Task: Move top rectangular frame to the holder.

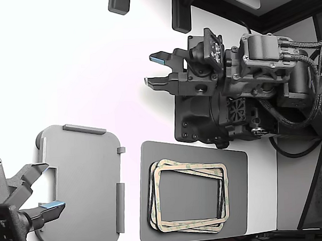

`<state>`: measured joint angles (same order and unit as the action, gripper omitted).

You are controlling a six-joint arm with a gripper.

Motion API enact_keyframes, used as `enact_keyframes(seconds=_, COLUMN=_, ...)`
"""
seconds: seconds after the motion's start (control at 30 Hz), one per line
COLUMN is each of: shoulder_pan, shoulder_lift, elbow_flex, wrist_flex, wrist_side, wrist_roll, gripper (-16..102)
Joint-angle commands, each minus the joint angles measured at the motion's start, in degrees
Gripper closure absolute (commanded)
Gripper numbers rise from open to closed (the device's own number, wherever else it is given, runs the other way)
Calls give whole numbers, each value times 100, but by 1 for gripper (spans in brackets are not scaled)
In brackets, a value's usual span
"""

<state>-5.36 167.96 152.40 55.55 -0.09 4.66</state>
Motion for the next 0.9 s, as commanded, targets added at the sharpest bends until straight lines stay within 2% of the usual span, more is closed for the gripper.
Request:
enact_keyframes(seconds=0.0, shoulder_pan=-62, shoulder_lift=132, elbow_flex=-167, wrist_flex=-18, wrist_side=176, wrist_roll=132, gripper=-14)
enact_keyframes(seconds=0.4, shoulder_pan=-62, shoulder_lift=132, elbow_flex=-211, wrist_flex=-26, wrist_side=97, wrist_roll=62, gripper=-14)
enact_keyframes(seconds=0.53, shoulder_pan=-53, shoulder_lift=-193, elbow_flex=-712, wrist_flex=-62, wrist_side=-167, wrist_roll=-167, gripper=-14)
enact_keyframes(seconds=0.63, shoulder_pan=-44, shoulder_lift=-527, elbow_flex=-1160, wrist_flex=35, wrist_side=-571, wrist_roll=-650, gripper=-13)
enact_keyframes(seconds=0.7, shoulder_pan=26, shoulder_lift=-844, elbow_flex=-1644, wrist_flex=369, wrist_side=-923, wrist_roll=-1292, gripper=-14)
enact_keyframes(seconds=0.73, shoulder_pan=211, shoulder_lift=-1063, elbow_flex=-1960, wrist_flex=598, wrist_side=-905, wrist_roll=-1424, gripper=-14)
enact_keyframes(seconds=0.87, shoulder_pan=1204, shoulder_lift=-2171, elbow_flex=-3296, wrist_flex=1591, wrist_side=-369, wrist_roll=-1714, gripper=-14)
